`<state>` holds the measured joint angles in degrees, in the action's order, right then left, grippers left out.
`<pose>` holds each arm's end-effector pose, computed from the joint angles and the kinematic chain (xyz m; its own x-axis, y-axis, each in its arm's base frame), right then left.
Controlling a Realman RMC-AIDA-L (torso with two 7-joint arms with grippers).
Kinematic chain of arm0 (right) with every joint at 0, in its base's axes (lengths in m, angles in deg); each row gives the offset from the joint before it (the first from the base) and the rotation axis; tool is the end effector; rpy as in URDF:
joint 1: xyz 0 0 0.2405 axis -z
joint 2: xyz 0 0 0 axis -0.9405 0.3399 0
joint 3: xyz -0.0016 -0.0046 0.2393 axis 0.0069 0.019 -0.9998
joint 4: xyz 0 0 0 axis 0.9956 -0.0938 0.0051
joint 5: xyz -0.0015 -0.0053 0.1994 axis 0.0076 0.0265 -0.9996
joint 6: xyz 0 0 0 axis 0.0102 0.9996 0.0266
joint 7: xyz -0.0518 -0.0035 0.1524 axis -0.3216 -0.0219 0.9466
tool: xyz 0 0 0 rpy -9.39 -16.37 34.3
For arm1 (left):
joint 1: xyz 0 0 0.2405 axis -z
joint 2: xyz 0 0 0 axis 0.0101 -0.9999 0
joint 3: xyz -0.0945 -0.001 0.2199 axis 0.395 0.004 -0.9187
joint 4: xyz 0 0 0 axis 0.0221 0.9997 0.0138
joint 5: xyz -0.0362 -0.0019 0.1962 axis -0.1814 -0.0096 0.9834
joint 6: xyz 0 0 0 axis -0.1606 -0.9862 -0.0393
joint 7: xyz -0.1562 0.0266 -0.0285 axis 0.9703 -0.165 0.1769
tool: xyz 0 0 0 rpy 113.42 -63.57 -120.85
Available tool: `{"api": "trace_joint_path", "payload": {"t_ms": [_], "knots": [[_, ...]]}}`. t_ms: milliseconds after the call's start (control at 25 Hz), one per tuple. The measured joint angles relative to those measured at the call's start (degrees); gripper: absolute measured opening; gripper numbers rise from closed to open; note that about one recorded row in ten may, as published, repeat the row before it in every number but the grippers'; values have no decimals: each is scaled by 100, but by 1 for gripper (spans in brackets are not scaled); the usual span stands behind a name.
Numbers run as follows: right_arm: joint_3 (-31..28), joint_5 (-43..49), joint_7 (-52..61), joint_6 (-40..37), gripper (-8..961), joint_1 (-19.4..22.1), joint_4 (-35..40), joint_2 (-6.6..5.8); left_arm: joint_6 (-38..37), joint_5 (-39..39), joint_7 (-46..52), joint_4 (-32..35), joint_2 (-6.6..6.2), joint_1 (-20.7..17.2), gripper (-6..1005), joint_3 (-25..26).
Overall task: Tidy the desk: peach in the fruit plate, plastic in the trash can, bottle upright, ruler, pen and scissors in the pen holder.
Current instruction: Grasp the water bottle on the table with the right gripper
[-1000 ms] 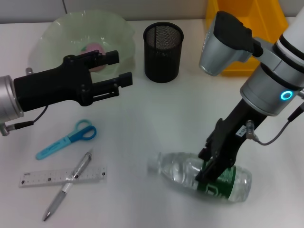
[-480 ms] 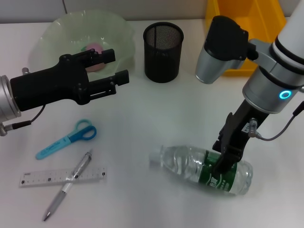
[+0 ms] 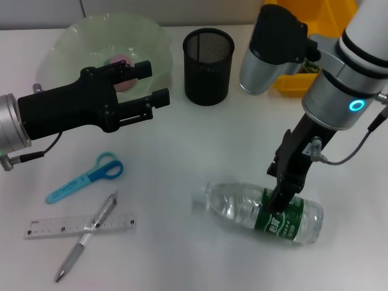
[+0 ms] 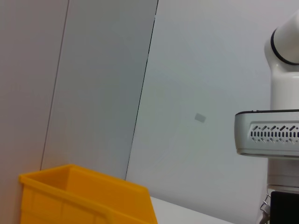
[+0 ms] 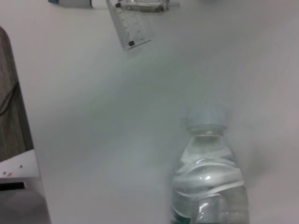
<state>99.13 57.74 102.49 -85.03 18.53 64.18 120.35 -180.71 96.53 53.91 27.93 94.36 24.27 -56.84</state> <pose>0.1235 0.3190 -0.0396 0.7888 -0.3157 0.5274 -0.3368 -0.9397 -0.0589 -0.2091 0.3110 0.0124 0.6924 0.1941 0.6950 0.3979 -0.9061 -0.1434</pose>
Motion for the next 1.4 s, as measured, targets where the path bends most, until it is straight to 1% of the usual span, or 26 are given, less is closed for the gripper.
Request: {"api": "trace_joint_path", "payload": {"t_ms": [160, 360, 680, 920, 1080, 1400], "knots": [[106, 80, 125, 33, 729, -47, -2, 21, 1, -1, -35, -7, 10, 22, 646, 18], [325, 46, 204, 90, 786, -5, -2, 36, 1, 0, -41, -9, 5, -27, 646, 25], [842, 4, 223, 327, 786, 22, -232, 52, 5, -14, -48, 2, -7, -31, 644, 26], [992, -95, 224, 460, 787, 23, -332, 60, 5, -8, -48, 2, 4, 6, 644, 26], [1121, -327, 228, 580, 787, 0, -509, 61, 4, -6, -48, -3, 10, 11, 643, 26], [1246, -347, 230, 709, 787, 16, -636, 61, 4, 0, -47, -7, 15, -10, 642, 26]]}}
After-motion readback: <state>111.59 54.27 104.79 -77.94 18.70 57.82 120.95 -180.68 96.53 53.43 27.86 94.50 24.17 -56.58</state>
